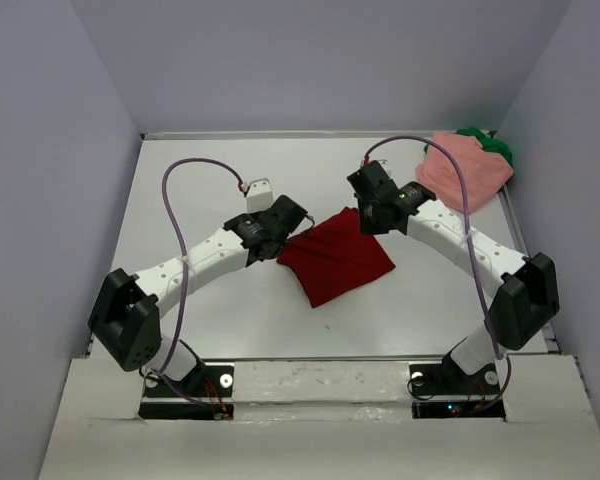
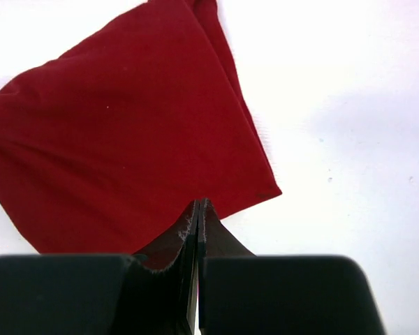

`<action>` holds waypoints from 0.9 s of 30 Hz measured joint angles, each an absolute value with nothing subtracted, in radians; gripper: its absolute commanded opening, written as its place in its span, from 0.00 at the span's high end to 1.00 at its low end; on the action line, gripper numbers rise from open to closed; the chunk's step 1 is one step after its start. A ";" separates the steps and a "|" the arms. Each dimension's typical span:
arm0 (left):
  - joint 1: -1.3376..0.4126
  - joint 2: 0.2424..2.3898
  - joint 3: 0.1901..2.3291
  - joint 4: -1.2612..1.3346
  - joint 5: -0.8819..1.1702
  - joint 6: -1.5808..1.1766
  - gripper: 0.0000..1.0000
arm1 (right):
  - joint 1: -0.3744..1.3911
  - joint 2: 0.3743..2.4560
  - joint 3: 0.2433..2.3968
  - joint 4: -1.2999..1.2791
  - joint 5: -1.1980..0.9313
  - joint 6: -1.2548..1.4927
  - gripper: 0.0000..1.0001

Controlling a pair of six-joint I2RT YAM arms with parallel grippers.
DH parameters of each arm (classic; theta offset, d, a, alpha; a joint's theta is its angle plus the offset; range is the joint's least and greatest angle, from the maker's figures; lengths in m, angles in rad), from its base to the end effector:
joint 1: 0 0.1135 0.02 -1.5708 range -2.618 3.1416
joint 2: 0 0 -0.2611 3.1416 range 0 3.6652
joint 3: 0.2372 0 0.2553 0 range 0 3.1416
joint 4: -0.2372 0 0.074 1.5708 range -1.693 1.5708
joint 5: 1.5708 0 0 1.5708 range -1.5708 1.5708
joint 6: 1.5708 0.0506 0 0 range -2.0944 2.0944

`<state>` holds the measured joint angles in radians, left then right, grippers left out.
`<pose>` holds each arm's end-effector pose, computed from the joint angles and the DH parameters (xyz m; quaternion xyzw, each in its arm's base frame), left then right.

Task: Fold and stack the t-shirts
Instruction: Fold the tshirt

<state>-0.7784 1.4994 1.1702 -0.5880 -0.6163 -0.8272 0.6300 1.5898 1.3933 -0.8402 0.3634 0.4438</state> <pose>0.2524 -0.2079 0.2590 -0.1193 0.8998 -0.0205 0.4191 0.2868 0.1868 0.2805 -0.0407 0.9490 -0.0170 0.3122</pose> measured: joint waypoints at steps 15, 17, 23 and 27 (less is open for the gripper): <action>-0.799 1.325 0.941 -0.255 -0.189 -0.787 1.00 | 0.615 1.694 1.372 -0.808 0.408 0.388 1.00; -0.799 1.364 0.941 -0.204 -0.149 -0.783 1.00 | 0.594 1.723 1.364 -0.782 0.396 0.377 1.00; -0.801 1.545 0.946 -0.104 -0.053 -0.775 1.00 | 0.528 1.776 1.363 -0.753 0.369 0.344 1.00; -0.805 1.660 0.968 -0.076 0.012 -0.773 1.00 | 0.514 1.830 1.398 -0.744 0.344 0.326 1.00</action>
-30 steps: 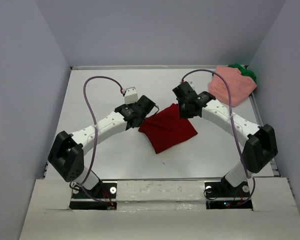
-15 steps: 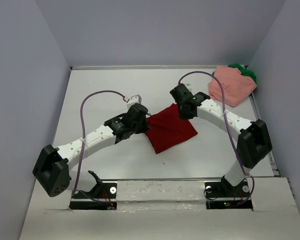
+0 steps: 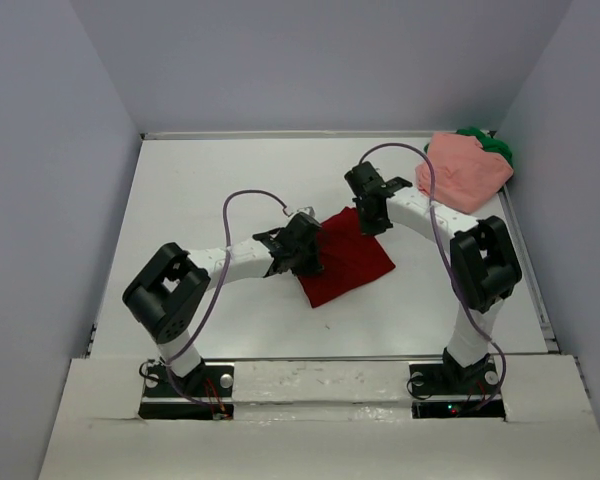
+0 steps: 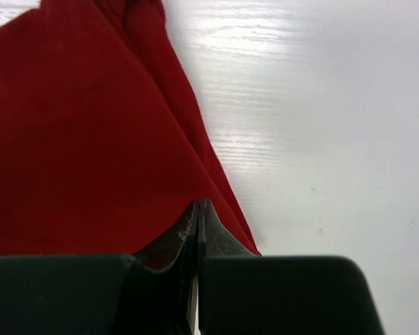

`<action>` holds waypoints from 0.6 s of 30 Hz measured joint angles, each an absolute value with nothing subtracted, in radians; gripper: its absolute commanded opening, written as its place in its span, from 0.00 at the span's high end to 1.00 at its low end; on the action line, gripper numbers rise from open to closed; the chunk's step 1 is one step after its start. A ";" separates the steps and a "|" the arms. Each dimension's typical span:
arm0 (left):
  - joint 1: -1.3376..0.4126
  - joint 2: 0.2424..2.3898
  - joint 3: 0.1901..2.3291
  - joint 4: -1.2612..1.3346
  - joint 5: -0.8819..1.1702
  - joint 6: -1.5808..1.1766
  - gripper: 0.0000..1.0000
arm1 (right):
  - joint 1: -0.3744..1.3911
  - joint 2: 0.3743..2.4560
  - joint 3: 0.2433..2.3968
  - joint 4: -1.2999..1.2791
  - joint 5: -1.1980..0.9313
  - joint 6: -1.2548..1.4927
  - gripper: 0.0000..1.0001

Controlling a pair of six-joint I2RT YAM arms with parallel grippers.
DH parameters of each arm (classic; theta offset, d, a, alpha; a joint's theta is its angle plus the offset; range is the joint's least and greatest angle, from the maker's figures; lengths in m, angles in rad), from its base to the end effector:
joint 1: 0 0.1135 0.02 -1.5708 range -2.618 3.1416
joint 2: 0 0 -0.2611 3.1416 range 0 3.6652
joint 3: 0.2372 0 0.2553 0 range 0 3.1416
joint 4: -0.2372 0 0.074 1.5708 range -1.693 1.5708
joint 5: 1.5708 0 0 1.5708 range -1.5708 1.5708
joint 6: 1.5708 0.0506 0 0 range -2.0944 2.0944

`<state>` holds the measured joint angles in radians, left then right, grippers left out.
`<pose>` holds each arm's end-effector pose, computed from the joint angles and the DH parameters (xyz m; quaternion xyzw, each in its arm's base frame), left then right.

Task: Fold and stack the t-shirts
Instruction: Fold the tshirt

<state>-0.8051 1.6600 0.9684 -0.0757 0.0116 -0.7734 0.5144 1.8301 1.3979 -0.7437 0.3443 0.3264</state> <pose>0.2507 -0.2616 0.1750 0.0169 0.9202 -0.2813 0.2716 0.3429 0.1742 0.2041 -0.0572 0.9650 -0.0745 0.2450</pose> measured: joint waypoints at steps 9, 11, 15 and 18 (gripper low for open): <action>-0.807 1.693 0.982 -0.041 0.054 -0.770 1.00 | 0.515 1.912 1.465 -0.730 0.286 0.310 1.00; -0.809 1.693 0.982 -0.040 0.056 -0.769 1.00 | 0.515 1.913 1.465 -0.729 0.282 0.310 1.00; -0.810 1.693 0.982 -0.049 0.056 -0.768 1.00 | 0.515 1.915 1.464 -0.720 0.279 0.310 1.00; -0.810 1.699 0.993 -0.075 0.051 -0.768 1.00 | 0.515 1.925 1.452 -0.699 0.277 0.313 1.00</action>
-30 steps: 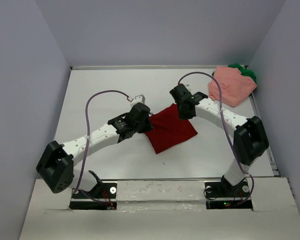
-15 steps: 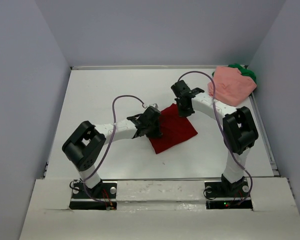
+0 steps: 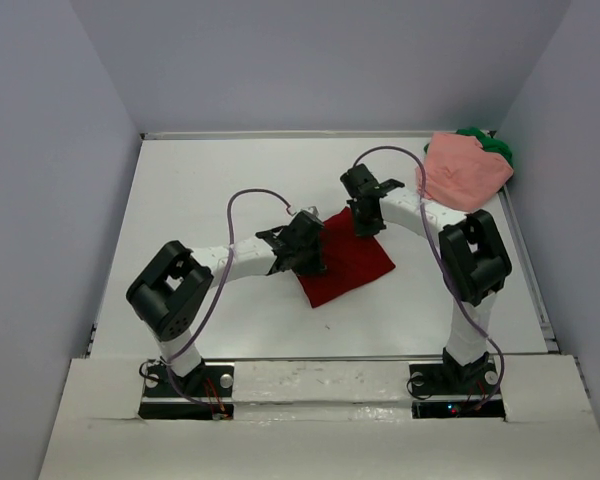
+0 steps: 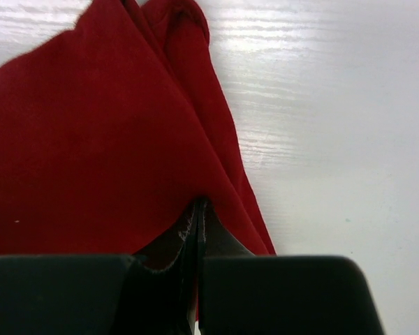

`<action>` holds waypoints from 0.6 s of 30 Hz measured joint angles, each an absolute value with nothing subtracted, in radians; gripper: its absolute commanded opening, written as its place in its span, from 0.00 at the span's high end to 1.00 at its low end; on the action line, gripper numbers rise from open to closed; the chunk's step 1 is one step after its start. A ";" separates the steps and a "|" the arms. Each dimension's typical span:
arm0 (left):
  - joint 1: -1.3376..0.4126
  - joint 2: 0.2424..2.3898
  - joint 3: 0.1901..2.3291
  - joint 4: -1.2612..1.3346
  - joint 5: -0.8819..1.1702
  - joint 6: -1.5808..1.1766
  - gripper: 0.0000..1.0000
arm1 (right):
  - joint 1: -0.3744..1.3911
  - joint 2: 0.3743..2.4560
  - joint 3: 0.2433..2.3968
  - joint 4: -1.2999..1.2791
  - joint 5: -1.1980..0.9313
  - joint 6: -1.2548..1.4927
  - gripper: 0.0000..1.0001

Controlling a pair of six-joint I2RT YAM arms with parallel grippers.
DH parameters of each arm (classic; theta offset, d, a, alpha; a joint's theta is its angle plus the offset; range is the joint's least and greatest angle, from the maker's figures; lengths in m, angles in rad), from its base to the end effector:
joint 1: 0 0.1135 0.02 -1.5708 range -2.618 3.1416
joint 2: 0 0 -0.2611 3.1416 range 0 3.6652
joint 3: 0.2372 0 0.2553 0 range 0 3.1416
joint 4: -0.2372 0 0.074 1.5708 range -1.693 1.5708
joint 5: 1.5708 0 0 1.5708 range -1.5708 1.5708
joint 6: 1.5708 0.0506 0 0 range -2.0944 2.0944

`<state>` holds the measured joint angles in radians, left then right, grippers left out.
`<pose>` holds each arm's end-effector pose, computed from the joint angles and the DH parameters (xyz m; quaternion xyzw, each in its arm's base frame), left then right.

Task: Fold and stack the t-shirts
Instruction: Fold the tshirt

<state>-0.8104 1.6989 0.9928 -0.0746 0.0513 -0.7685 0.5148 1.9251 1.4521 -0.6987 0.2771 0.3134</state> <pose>0.2528 -0.2696 0.1694 0.0292 0.9223 -0.2898 0.2541 0.3606 0.1881 0.1857 -0.0703 0.9686 -0.0449 0.2342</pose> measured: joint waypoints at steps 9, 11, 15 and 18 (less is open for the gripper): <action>-0.810 1.750 1.069 -0.156 0.023 -0.766 1.00 | 0.515 1.942 1.358 -0.644 0.266 0.337 1.00; -0.809 1.767 1.079 -0.168 0.022 -0.764 1.00 | 0.515 1.942 1.356 -0.641 0.266 0.340 1.00; -0.795 1.803 1.097 -0.185 0.022 -0.760 1.00 | 0.515 1.933 1.339 -0.623 0.270 0.348 1.00; -0.768 1.803 1.097 -0.186 0.023 -0.760 1.00 | 0.515 1.919 1.316 -0.604 0.269 0.360 1.00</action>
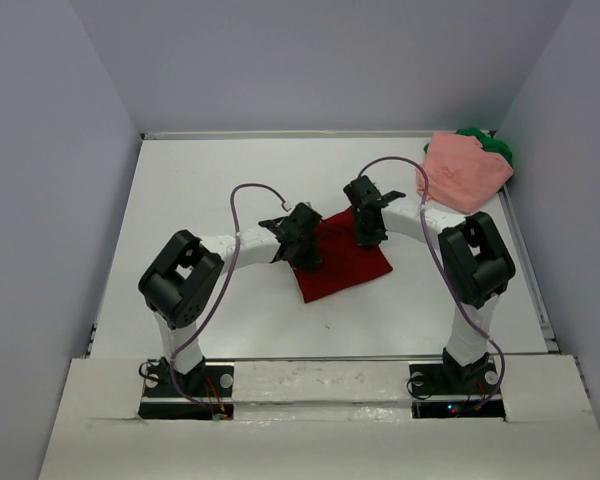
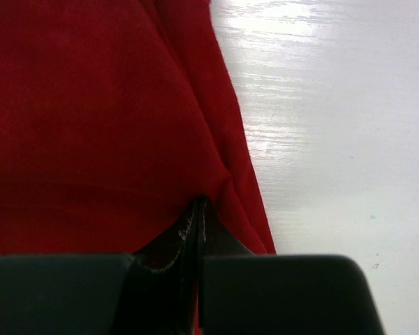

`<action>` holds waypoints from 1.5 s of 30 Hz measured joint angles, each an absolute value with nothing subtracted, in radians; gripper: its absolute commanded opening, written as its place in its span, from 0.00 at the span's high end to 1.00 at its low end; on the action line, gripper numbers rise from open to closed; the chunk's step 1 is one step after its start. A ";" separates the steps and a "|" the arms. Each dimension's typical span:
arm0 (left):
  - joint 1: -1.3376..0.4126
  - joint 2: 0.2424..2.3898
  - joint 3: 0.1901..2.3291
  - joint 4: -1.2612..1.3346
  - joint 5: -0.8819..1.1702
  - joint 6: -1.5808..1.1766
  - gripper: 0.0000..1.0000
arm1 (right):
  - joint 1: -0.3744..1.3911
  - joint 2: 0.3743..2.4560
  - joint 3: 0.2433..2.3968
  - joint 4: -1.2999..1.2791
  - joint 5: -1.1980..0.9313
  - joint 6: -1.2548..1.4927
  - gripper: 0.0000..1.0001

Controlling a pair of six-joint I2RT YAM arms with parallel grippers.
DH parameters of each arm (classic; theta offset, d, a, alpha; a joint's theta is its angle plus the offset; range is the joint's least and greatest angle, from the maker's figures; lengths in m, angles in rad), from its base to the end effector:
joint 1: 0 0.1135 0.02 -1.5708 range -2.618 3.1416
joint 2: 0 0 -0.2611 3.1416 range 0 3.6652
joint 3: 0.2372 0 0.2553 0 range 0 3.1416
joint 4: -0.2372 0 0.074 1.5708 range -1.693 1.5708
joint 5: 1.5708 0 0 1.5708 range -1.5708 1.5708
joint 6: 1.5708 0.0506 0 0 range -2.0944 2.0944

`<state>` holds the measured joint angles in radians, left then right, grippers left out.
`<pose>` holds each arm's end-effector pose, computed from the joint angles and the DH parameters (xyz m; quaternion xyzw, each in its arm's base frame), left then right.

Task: Fold and stack the t-shirts
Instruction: Fold the tshirt

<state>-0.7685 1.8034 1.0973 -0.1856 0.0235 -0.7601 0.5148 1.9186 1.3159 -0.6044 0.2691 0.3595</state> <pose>0.2768 -0.2693 0.1553 0.0079 0.9428 -0.2385 0.2327 0.3470 0.1809 0.1530 -0.0514 0.9736 -0.0437 0.2182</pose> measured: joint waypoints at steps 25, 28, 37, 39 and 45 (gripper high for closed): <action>-0.609 1.736 1.079 -0.229 -0.059 -0.709 1.00 | 0.527 1.838 1.201 -0.533 0.225 0.415 1.00; -0.615 1.695 1.066 -0.262 -0.114 -0.694 1.00 | 0.535 1.836 1.202 -0.535 0.234 0.415 1.00; -0.703 1.533 1.060 -0.322 -0.303 -0.654 0.95 | 0.578 1.830 1.299 -0.669 0.352 0.387 1.00; -0.719 1.497 1.063 -0.331 -0.329 -0.650 0.92 | 0.584 1.814 1.351 -0.694 0.380 0.380 1.00; -0.738 1.422 1.069 -0.379 -0.416 -0.638 0.50 | 0.587 1.703 1.453 -0.754 0.440 0.355 0.66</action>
<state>-0.7380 1.4220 1.0691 -0.3794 -0.4160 -0.6380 0.5869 1.7035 1.4532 -0.7544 0.4400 0.3553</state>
